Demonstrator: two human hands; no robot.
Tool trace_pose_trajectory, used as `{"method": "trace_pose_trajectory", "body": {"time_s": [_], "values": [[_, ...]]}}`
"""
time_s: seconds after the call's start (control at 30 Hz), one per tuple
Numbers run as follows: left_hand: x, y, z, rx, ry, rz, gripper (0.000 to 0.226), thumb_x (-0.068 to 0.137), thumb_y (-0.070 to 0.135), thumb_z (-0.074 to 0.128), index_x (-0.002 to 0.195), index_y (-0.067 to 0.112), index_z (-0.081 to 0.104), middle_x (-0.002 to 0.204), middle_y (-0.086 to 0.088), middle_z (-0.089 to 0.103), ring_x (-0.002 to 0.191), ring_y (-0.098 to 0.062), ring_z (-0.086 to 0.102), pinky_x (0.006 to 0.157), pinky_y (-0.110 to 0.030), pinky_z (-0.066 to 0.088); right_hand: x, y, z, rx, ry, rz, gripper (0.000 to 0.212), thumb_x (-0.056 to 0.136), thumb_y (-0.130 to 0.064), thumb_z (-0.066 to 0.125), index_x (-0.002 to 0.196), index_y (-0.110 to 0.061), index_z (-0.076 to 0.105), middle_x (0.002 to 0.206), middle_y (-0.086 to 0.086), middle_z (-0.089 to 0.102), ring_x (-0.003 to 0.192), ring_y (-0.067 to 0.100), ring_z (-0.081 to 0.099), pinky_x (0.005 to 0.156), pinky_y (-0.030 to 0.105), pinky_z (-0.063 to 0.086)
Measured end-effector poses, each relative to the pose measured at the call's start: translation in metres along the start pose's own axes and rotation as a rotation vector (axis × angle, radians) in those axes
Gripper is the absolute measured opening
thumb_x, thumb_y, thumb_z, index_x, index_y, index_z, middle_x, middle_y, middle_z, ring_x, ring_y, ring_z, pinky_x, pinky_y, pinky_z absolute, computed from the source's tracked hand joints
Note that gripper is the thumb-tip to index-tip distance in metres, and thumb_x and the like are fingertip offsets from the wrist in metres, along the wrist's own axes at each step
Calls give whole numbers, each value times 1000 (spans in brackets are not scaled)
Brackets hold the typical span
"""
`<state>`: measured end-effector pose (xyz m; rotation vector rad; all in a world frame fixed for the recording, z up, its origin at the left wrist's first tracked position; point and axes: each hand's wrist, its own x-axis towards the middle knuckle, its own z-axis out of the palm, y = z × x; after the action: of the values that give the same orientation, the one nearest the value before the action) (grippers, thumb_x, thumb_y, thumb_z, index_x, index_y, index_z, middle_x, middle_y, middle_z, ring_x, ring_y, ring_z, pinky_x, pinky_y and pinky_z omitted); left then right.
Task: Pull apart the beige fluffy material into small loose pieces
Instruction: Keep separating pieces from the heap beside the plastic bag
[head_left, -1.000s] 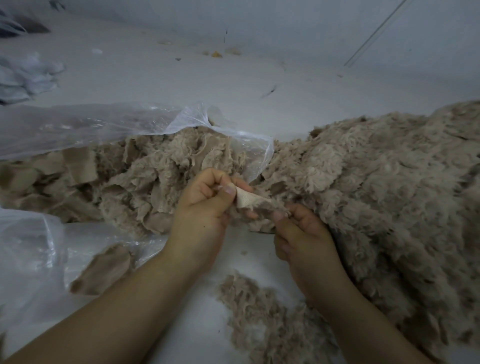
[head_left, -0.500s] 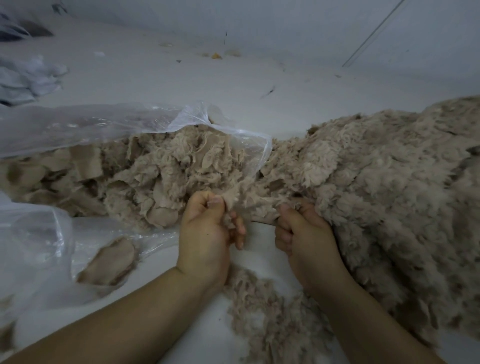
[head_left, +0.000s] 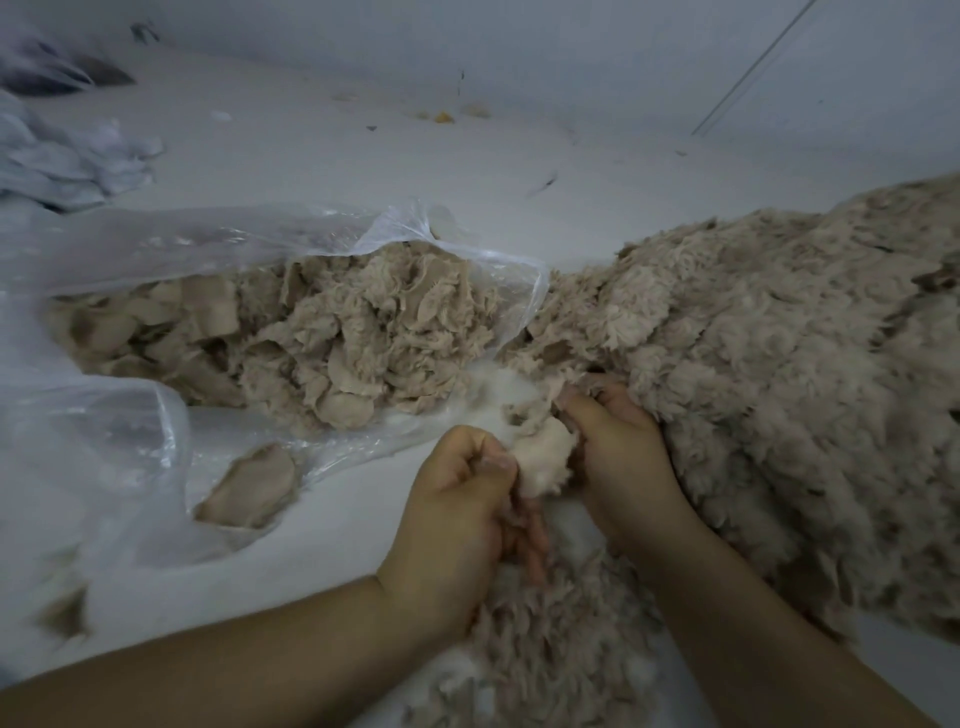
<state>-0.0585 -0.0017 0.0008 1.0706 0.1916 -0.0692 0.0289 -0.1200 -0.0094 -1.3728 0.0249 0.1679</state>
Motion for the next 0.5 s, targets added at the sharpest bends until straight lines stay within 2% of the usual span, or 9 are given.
{"method": "trace_pose_trajectory", "body": {"time_s": [0.07, 0.1, 0.13, 0.17, 0.23, 0.37, 0.4, 0.47, 0.5], "values": [[12, 9, 1, 7, -4, -27, 14, 95, 2, 46, 83, 9, 48, 73, -21, 51, 53, -31, 54, 41, -31, 44, -1, 0, -1, 10, -17, 18, 12, 81, -27, 57, 75, -27, 68, 75, 7, 71, 64, 23, 68, 53, 35, 53], [17, 14, 3, 12, -25, -37, 7, 94, 7, 52, 87, 9, 51, 77, -21, 54, 56, -31, 57, 42, -31, 45, -1, -1, -2, 25, -31, 34, 10, 81, -26, 57, 76, -25, 66, 73, 9, 70, 59, 24, 66, 48, 33, 50], [23, 18, 5, 38, -42, -41, 11, 92, 16, 61, 91, 9, 53, 79, -22, 57, 58, -32, 58, 42, -31, 45, -3, -2, -2, 39, -48, 44, 9, 82, -26, 57, 78, -23, 65, 71, 11, 68, 55, 25, 63, 45, 32, 48], [27, 19, 6, 87, -48, -40, 26, 87, 27, 70, 94, 8, 54, 79, -22, 60, 57, -31, 59, 41, -31, 46, -3, -2, -3, 43, -62, 40, 8, 84, -25, 57, 80, -20, 62, 68, 12, 65, 52, 25, 61, 44, 31, 46], [38, 20, 8, 172, -13, -20, 40, 79, 36, 75, 94, 5, 55, 74, -19, 64, 51, -28, 60, 40, -29, 46, -4, -2, -4, 30, -84, 34, 8, 91, -22, 55, 87, -16, 59, 65, 12, 63, 51, 24, 60, 46, 30, 46], [58, 24, 8, 361, -13, 77, 18, 87, 19, 71, 84, 3, 62, 63, -14, 67, 45, -23, 61, 38, -27, 49, -4, -4, -2, 105, -94, 65, 21, 99, -15, 51, 118, -6, 50, 70, 12, 71, 53, 19, 67, 44, 25, 49], [61, 24, 7, 398, -37, 94, 16, 87, 17, 70, 81, 4, 63, 62, -13, 68, 45, -22, 63, 37, -26, 49, -5, -6, -1, 126, -103, 58, 21, 99, -12, 51, 118, -4, 48, 69, 10, 72, 54, 16, 67, 44, 23, 49], [65, 23, 5, 387, -67, 128, 13, 88, 11, 68, 77, 5, 65, 59, -11, 68, 45, -19, 64, 38, -23, 48, -4, -5, -1, 132, -123, 24, 6, 100, -7, 49, 105, -6, 53, 60, 1, 68, 47, 7, 62, 41, 17, 45], [65, 21, 5, 357, -66, 157, 14, 90, 6, 65, 76, 5, 65, 58, -9, 68, 46, -18, 64, 40, -23, 49, -3, -4, -2, 130, -123, 10, 6, 100, -6, 49, 99, -9, 54, 57, -2, 66, 44, 4, 59, 39, 15, 43]]}}
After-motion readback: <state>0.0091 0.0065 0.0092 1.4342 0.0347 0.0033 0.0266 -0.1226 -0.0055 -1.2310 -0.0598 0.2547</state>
